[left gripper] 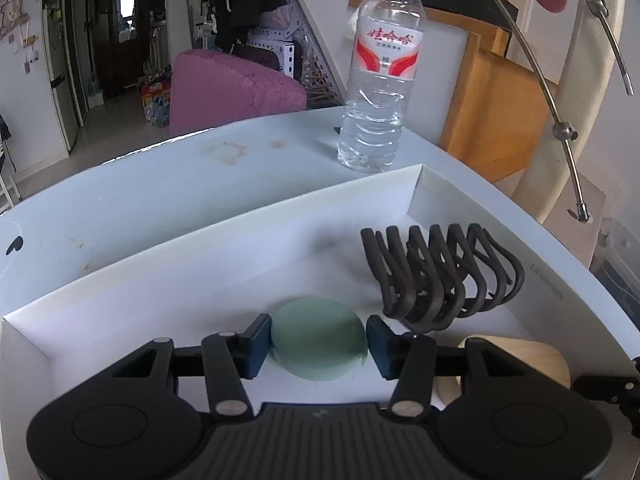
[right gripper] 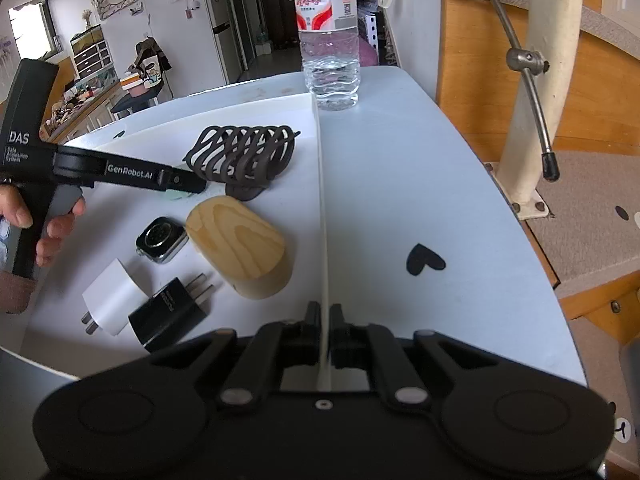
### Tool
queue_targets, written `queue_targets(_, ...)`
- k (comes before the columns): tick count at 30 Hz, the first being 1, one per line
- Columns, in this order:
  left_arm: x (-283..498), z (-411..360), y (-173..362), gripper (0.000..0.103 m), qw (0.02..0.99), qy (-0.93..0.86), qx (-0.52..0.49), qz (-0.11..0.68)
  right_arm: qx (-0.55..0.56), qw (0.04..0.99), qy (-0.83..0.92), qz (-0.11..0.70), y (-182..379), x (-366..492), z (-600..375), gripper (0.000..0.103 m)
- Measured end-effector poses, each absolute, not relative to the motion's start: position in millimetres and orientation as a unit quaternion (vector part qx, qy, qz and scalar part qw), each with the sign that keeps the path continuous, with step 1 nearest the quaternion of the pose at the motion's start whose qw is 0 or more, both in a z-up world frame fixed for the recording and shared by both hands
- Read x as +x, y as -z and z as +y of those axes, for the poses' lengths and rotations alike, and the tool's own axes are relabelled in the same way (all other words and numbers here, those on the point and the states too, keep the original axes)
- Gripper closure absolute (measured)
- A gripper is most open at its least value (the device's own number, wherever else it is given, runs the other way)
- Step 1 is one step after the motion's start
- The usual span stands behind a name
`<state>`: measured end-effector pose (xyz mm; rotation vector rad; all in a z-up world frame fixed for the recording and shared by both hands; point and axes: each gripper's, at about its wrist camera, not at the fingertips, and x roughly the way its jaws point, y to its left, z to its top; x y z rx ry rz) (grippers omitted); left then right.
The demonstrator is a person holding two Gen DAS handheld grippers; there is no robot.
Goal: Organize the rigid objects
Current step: 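Carry the green case into the tray beside the hair clip, release, then move the left gripper toward the beige earbud case and card box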
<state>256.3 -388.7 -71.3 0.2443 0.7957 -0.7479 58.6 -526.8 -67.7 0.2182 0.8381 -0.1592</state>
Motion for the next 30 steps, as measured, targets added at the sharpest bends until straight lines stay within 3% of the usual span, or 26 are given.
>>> queue_targets(5,258,-386,73,0.029,0.848,0.35,0.107,0.382,0.106,0.905,0.077,0.406,68,59,-527,0.098)
queue_targets(10,256,-378,69,0.024,0.847,0.35,0.093,0.389,0.106,0.905,0.077,0.406,68,59,-527,0.098)
queue_targets(15,240,-365,57,0.007,0.852,0.352,0.099,0.374,0.105,0.905,0.077,0.406,68,58,-527,0.098)
queue_targets(22,213,-336,35,0.0,0.86,0.345,0.102,0.361,0.105,0.904,0.077,0.406,68,58,-527,0.098)
queue_targets(30,175,-300,10,0.0,0.864,0.356,0.102,0.34,0.106,0.904,0.08,0.407,68,58,-527,0.098)
